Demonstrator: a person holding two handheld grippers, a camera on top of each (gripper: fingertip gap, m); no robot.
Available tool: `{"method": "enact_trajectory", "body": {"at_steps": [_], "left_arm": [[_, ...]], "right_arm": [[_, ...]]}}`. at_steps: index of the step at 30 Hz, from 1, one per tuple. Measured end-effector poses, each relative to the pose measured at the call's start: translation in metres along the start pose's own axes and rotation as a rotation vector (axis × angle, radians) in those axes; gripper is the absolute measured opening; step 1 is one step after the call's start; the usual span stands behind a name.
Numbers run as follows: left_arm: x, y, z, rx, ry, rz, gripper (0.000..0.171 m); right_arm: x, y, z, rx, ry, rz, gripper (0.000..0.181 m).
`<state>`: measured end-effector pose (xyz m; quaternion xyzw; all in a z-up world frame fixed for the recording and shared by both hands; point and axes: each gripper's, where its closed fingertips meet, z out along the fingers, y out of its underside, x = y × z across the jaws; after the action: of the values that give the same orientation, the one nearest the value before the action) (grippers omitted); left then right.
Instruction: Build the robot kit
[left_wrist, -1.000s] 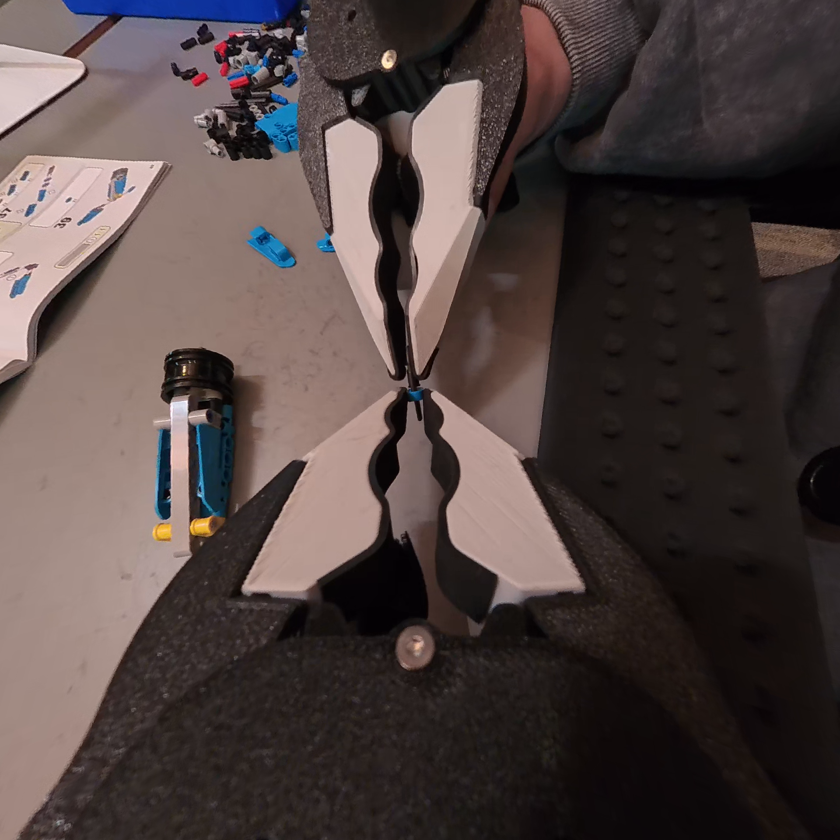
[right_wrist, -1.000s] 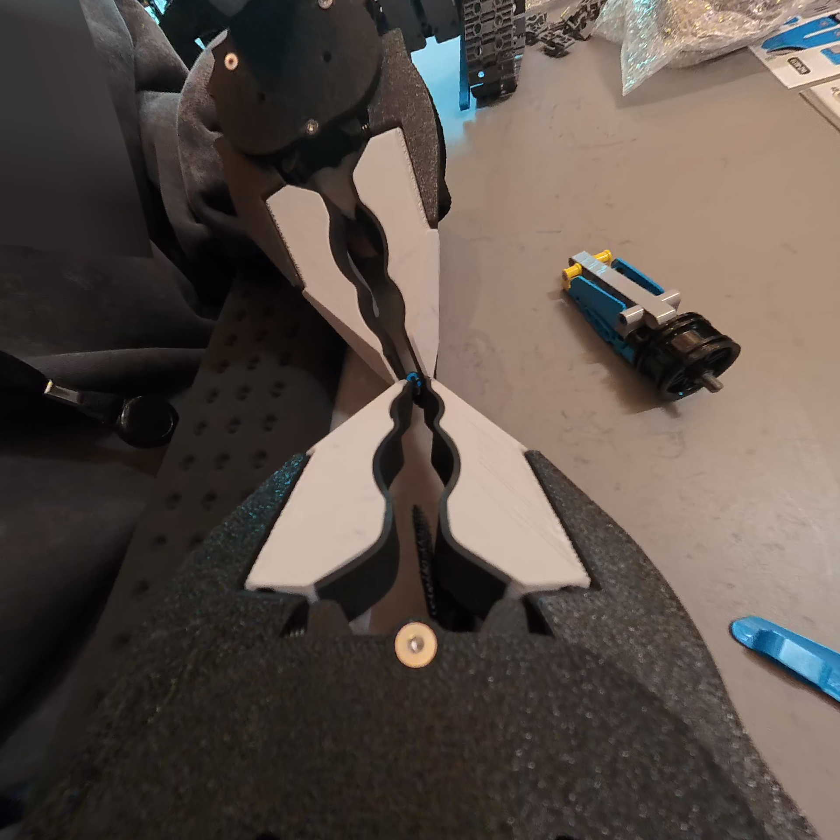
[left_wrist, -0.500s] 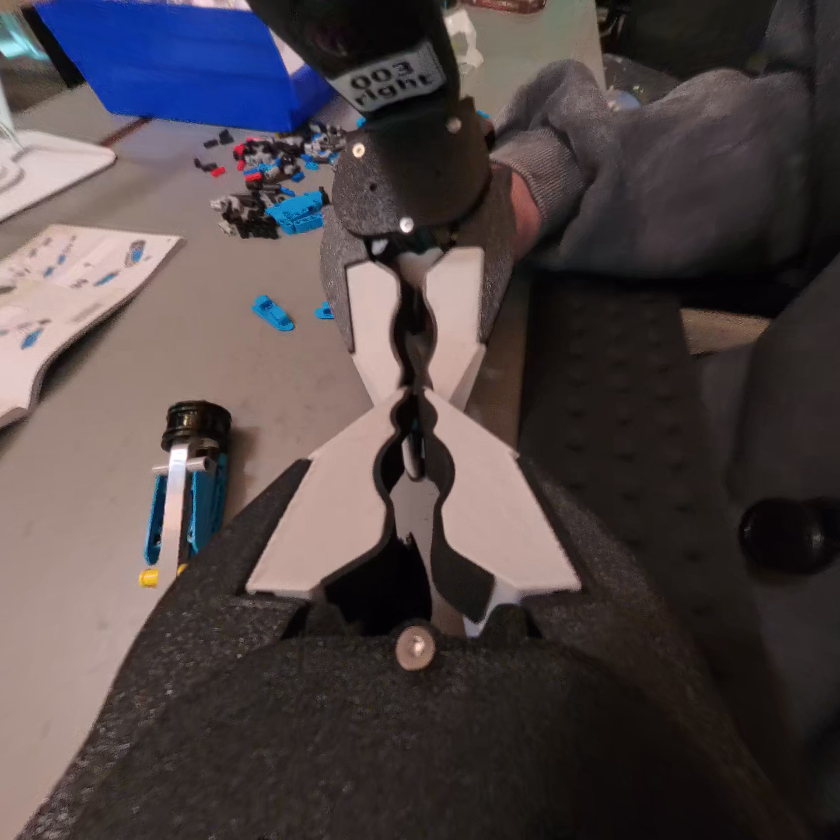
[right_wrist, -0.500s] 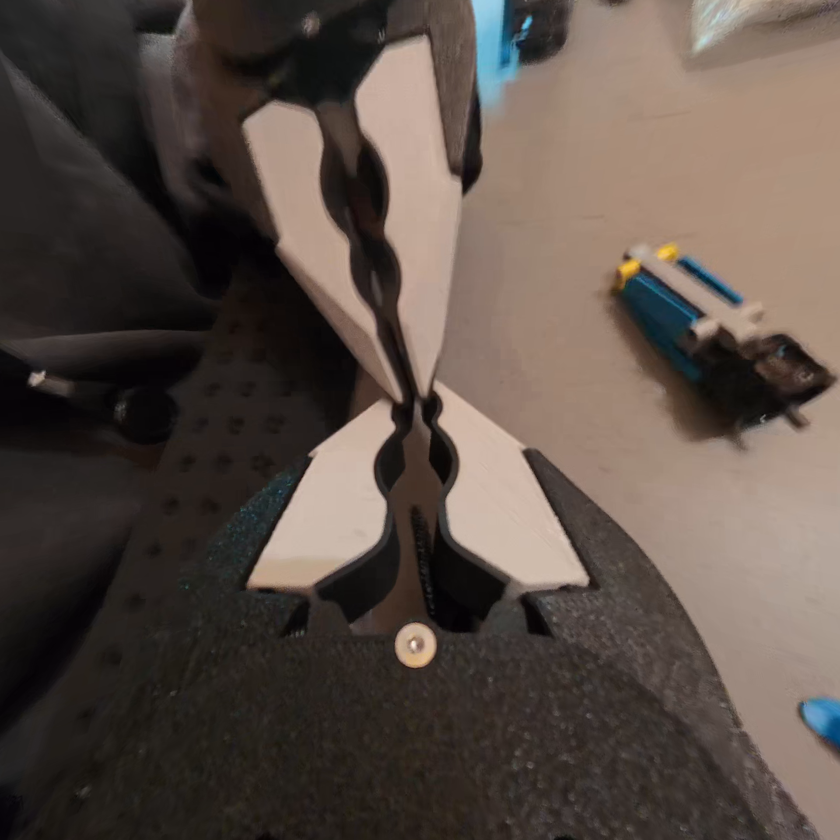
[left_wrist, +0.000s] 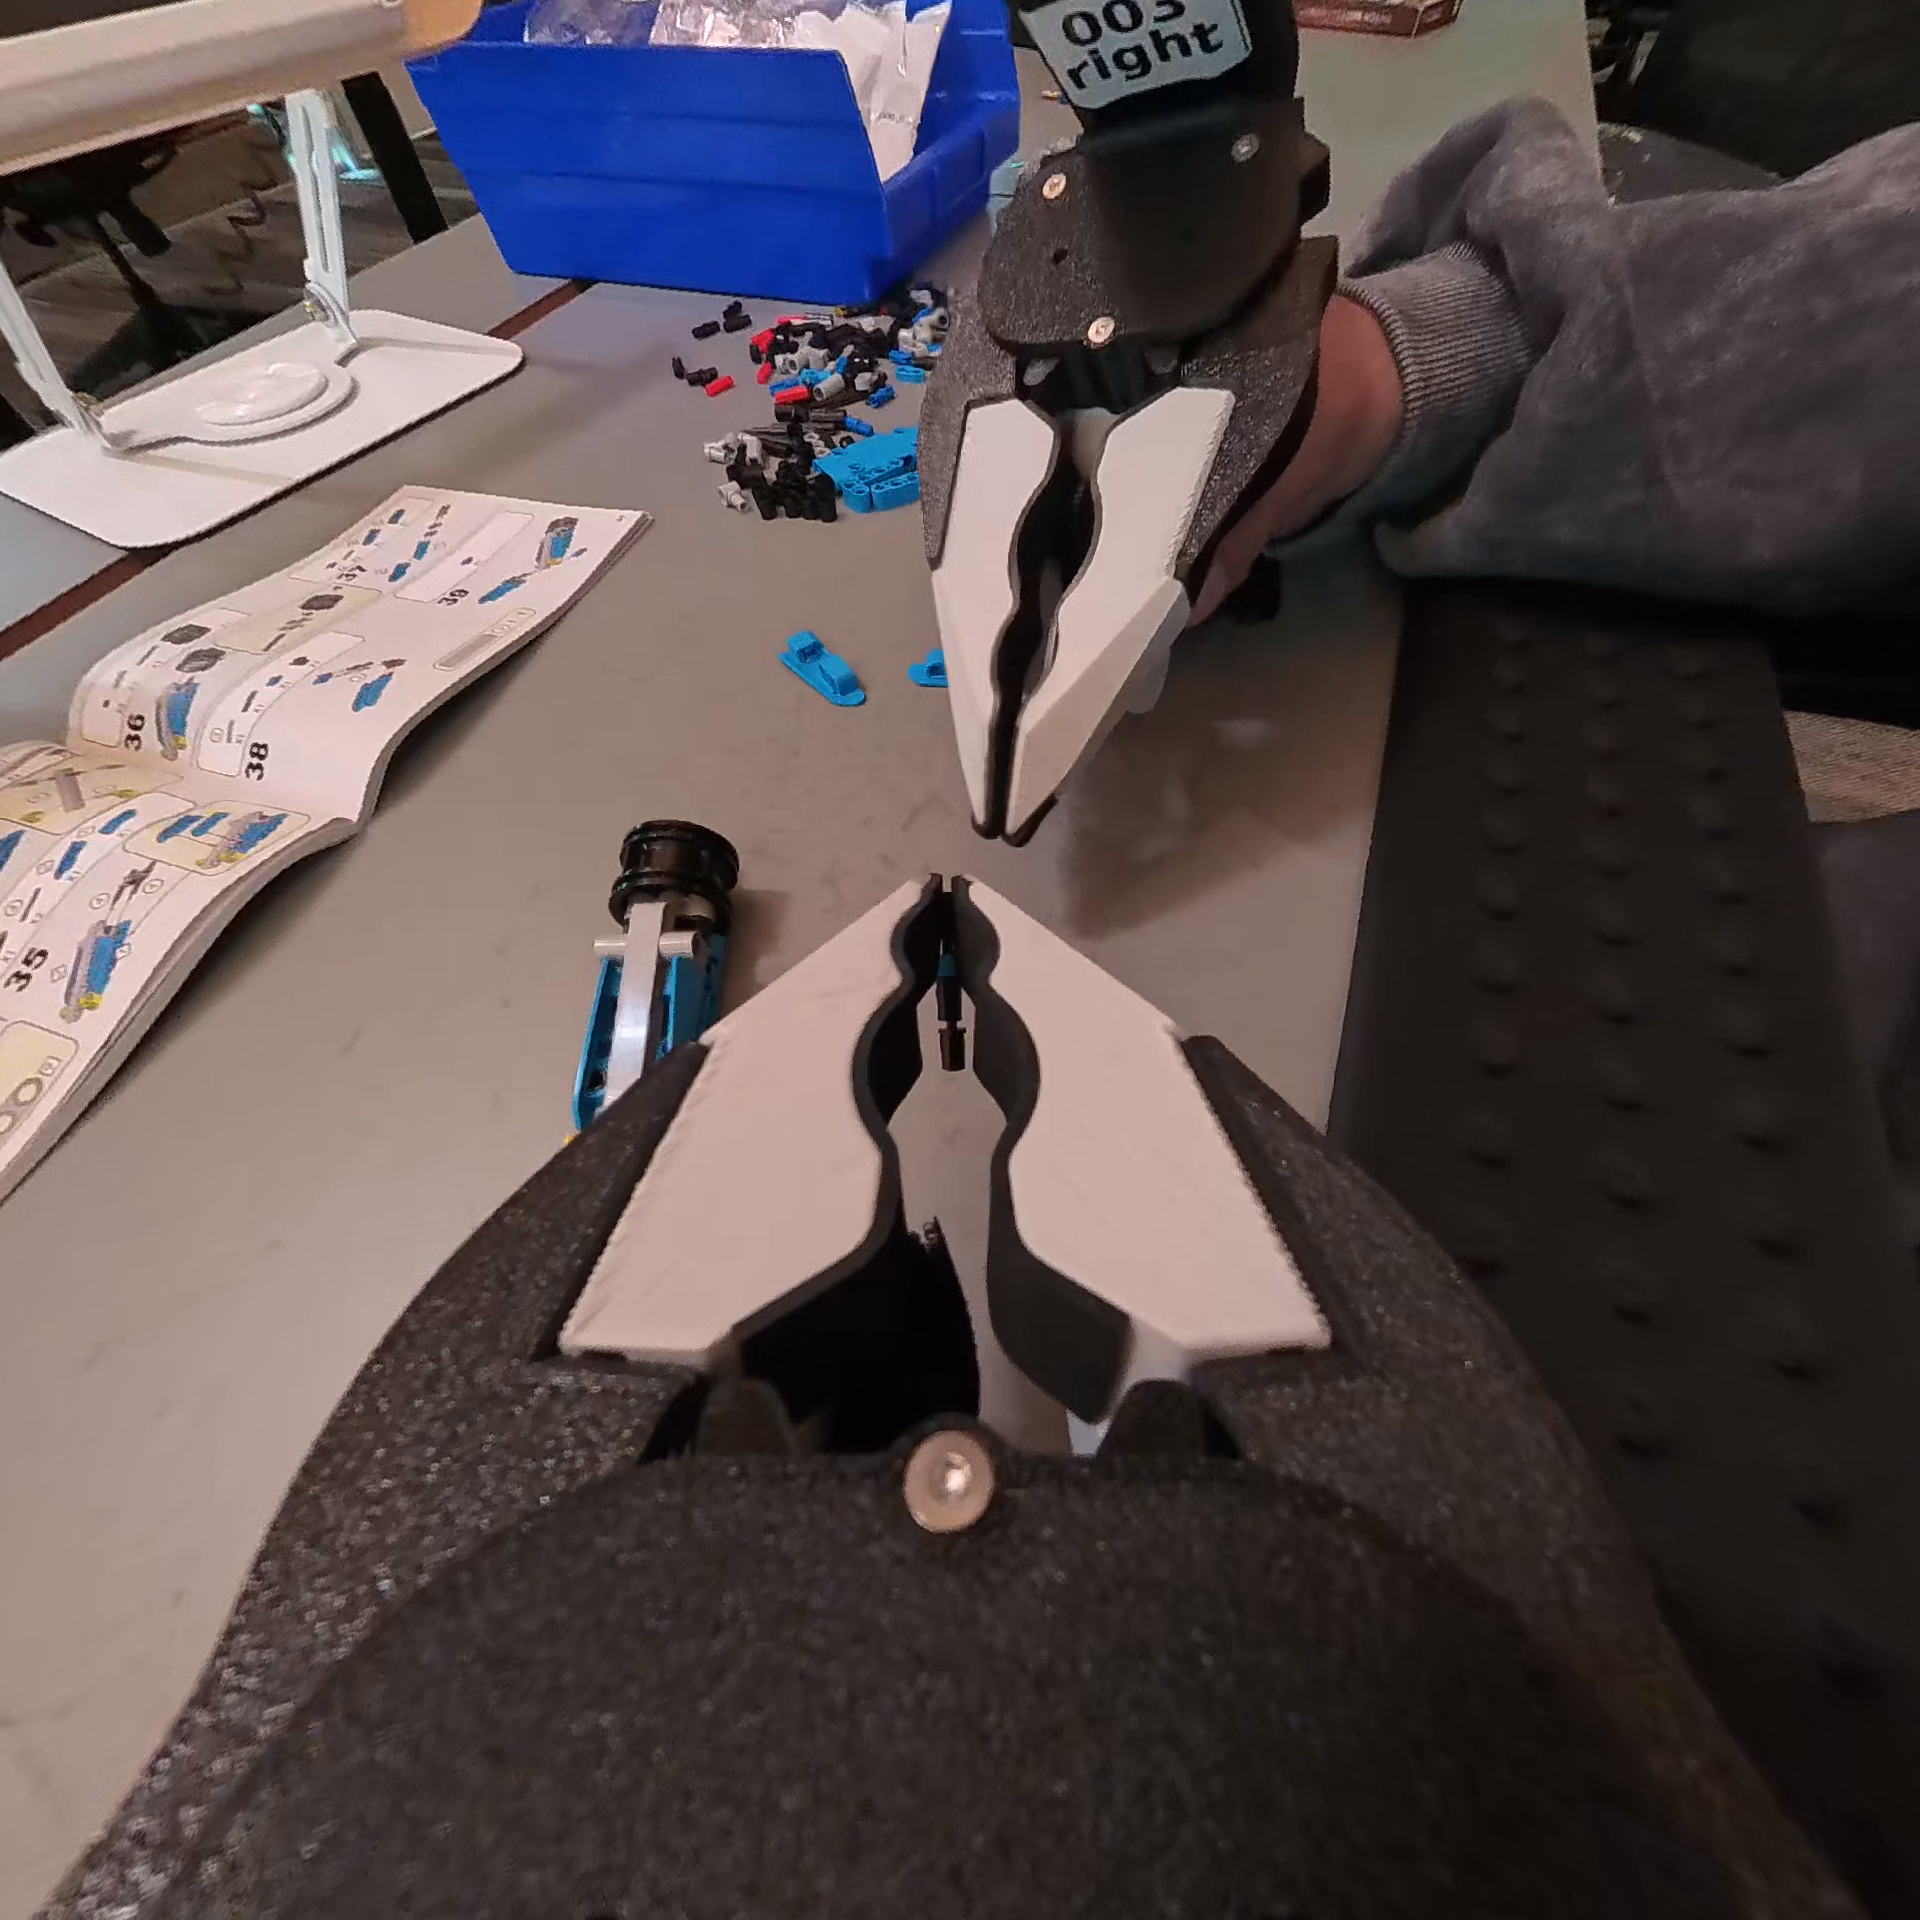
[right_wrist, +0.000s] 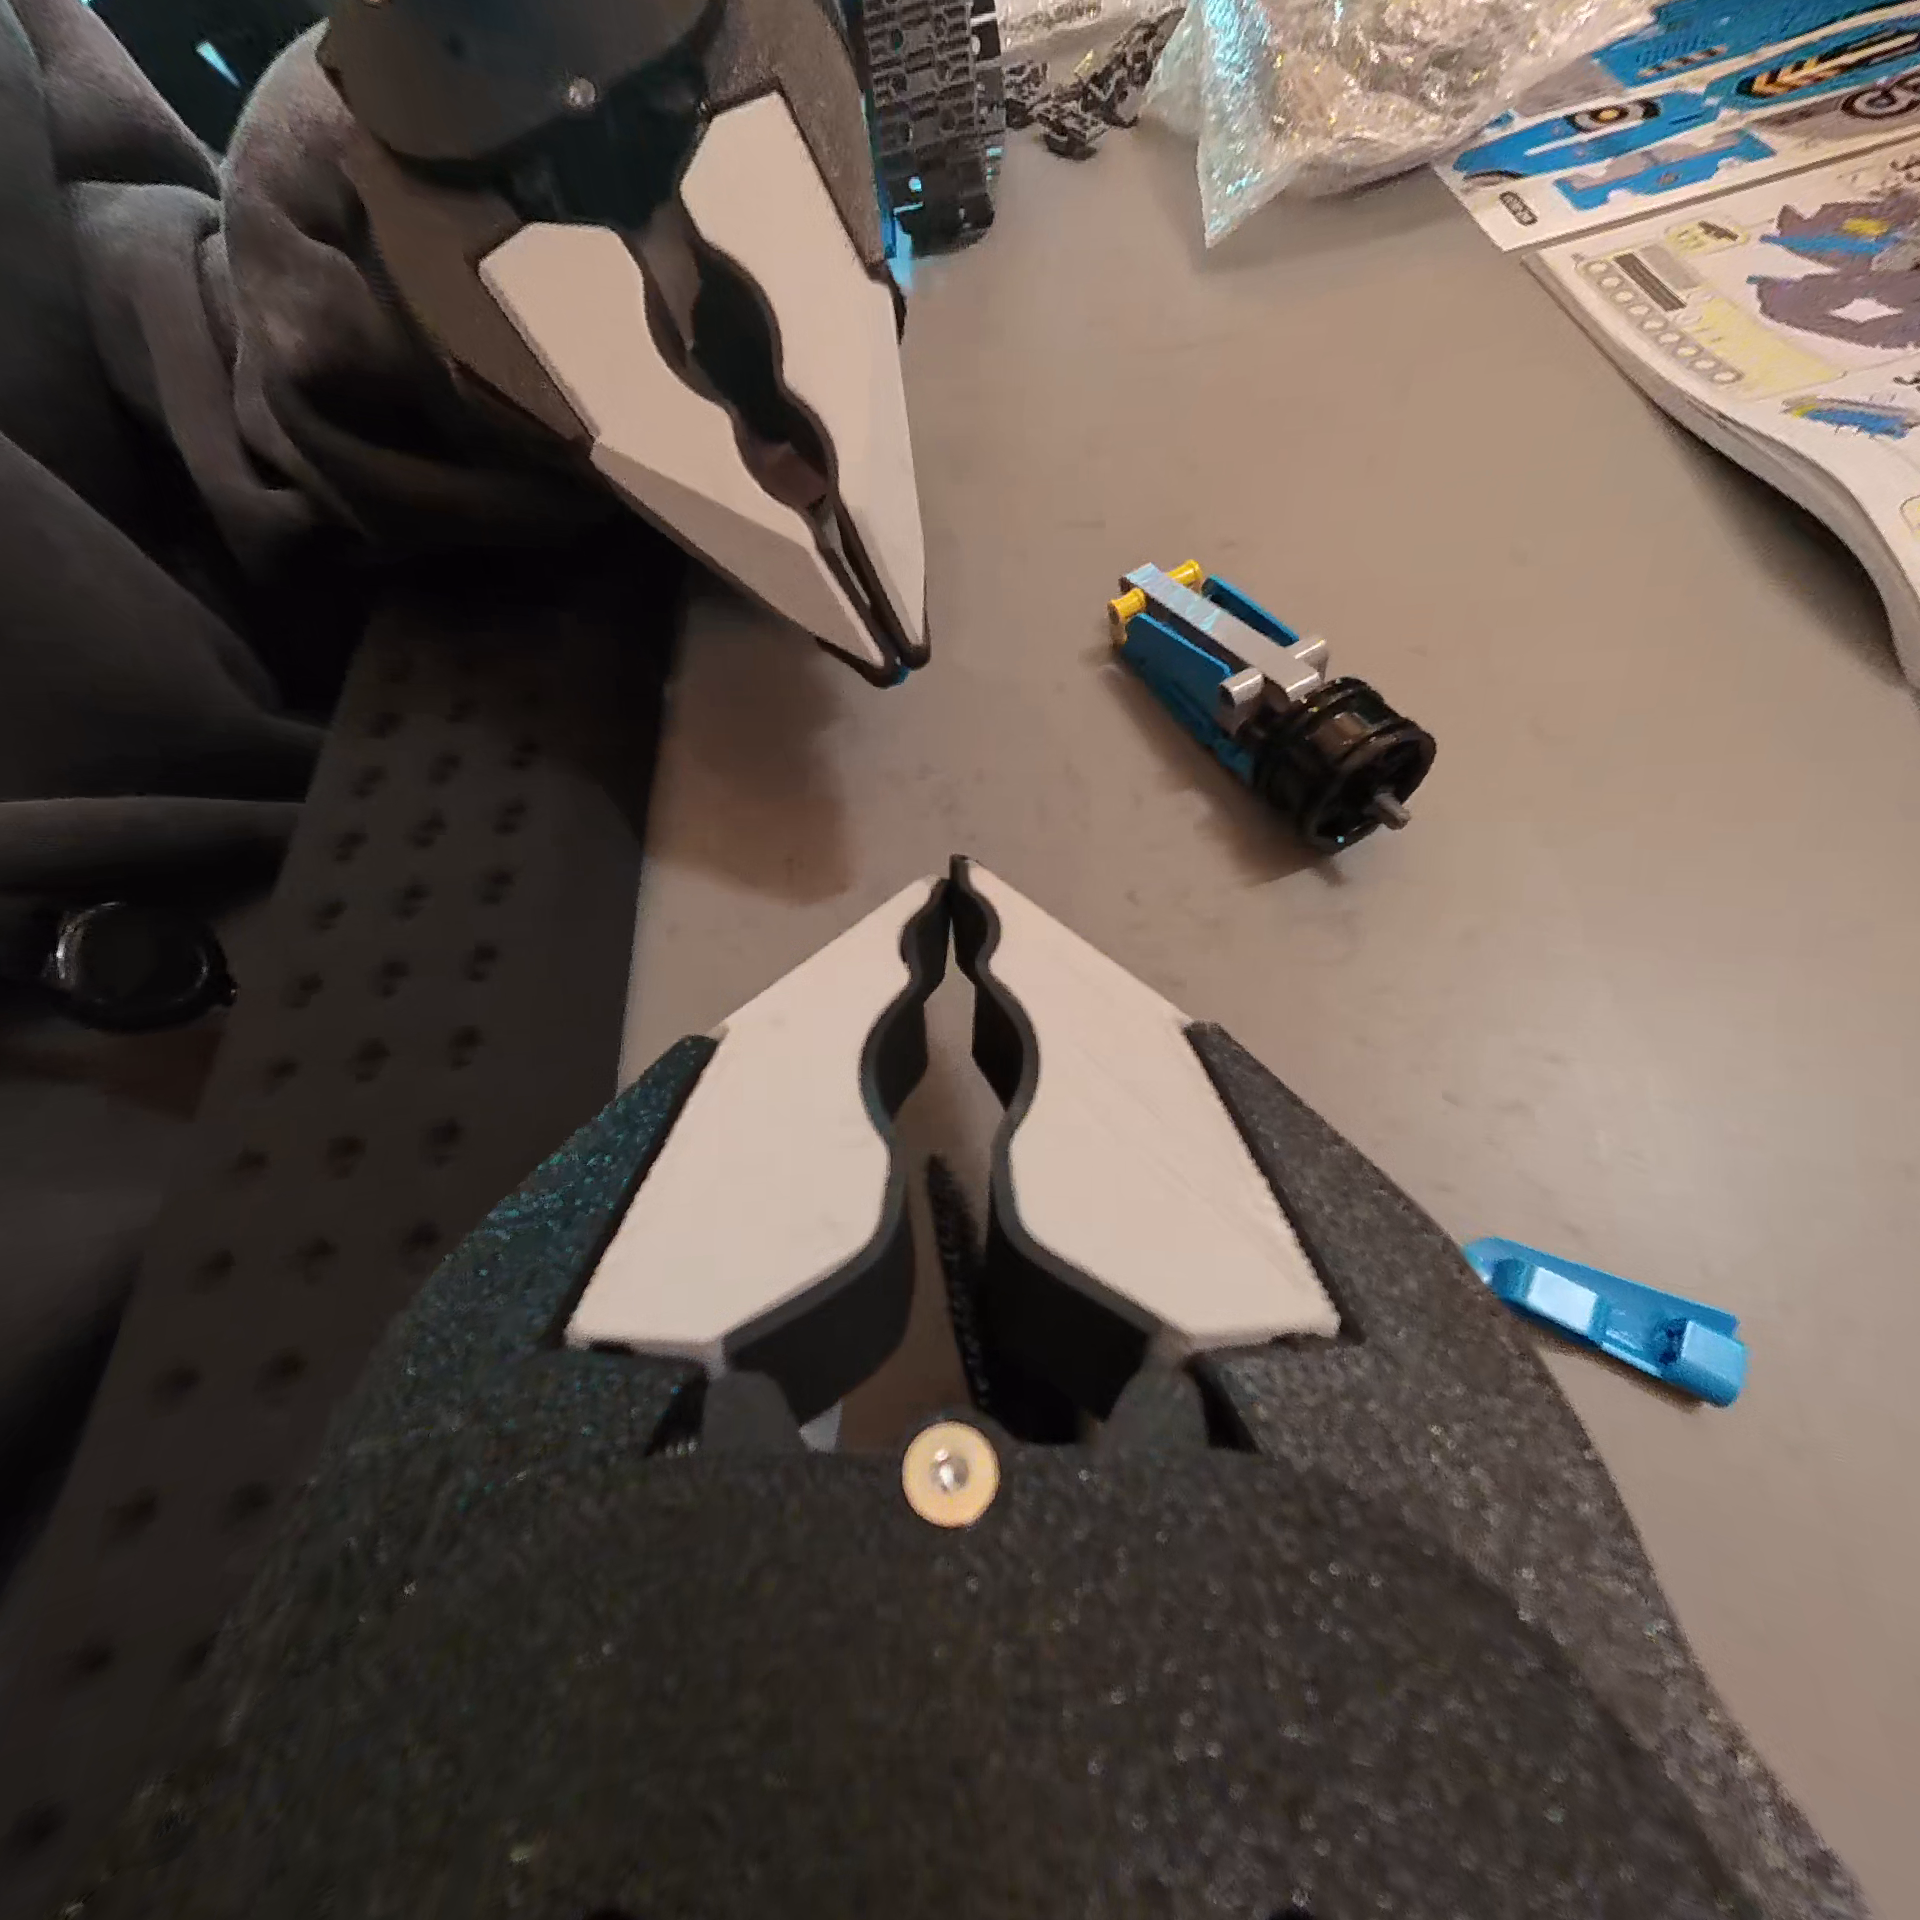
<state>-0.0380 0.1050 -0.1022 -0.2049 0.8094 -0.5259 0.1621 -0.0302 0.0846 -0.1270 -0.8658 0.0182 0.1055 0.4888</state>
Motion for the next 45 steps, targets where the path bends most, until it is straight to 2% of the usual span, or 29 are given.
{"method": "enact_trajectory", "body": {"at_steps": [3,9,15,17,22,28,35,36,38,41,43,45], "left_arm": [[-0.005,0.003,0.0,-0.015,-0.027,-0.002,0.0],[-0.017,0.002,-0.004,0.003,-0.068,-0.066,0.0],[-0.021,-0.01,-0.013,0.099,-0.054,-0.147,0.001],[-0.022,-0.018,-0.018,0.157,-0.028,-0.194,0.001],[-0.042,-0.041,-0.047,0.38,0.006,-0.376,0.01],[-0.055,-0.044,-0.058,0.456,0.008,-0.461,0.013],[-0.052,-0.035,-0.047,0.373,-0.018,-0.428,0.013],[-0.057,-0.026,-0.043,0.317,-0.064,-0.43,0.013],[-0.066,0.005,-0.033,0.118,-0.165,-0.411,0.018],[-0.054,0.055,-0.022,-0.215,-0.173,-0.354,0.026],[-0.045,0.063,-0.017,-0.259,-0.107,-0.42,0.029],[-0.04,0.057,-0.013,-0.23,-0.054,-0.486,0.028]], "right_arm": [[0.003,-0.011,-0.004,0.055,0.004,0.016,0.0],[0.014,-0.034,-0.033,0.233,-0.005,0.129,0.0],[0.011,-0.049,-0.048,0.365,-0.168,0.327,0.004],[0.014,-0.049,-0.048,0.376,-0.199,0.397,0.015],[0.027,-0.052,-0.057,0.431,-0.183,0.459,0.019],[0.039,-0.064,-0.081,0.581,-0.217,0.541,0.022],[0.035,-0.063,-0.075,0.55,-0.213,0.521,0.023],[0.034,-0.062,-0.074,0.54,-0.211,0.518,0.022],[0.033,-0.059,-0.069,0.509,-0.189,0.501,0.023],[0.036,-0.046,-0.053,0.393,-0.065,0.427,0.025],[0.038,-0.036,-0.038,0.268,0.088,0.278,0.032],[0.031,-0.027,-0.018,0.128,0.203,0.083,0.037]]}}
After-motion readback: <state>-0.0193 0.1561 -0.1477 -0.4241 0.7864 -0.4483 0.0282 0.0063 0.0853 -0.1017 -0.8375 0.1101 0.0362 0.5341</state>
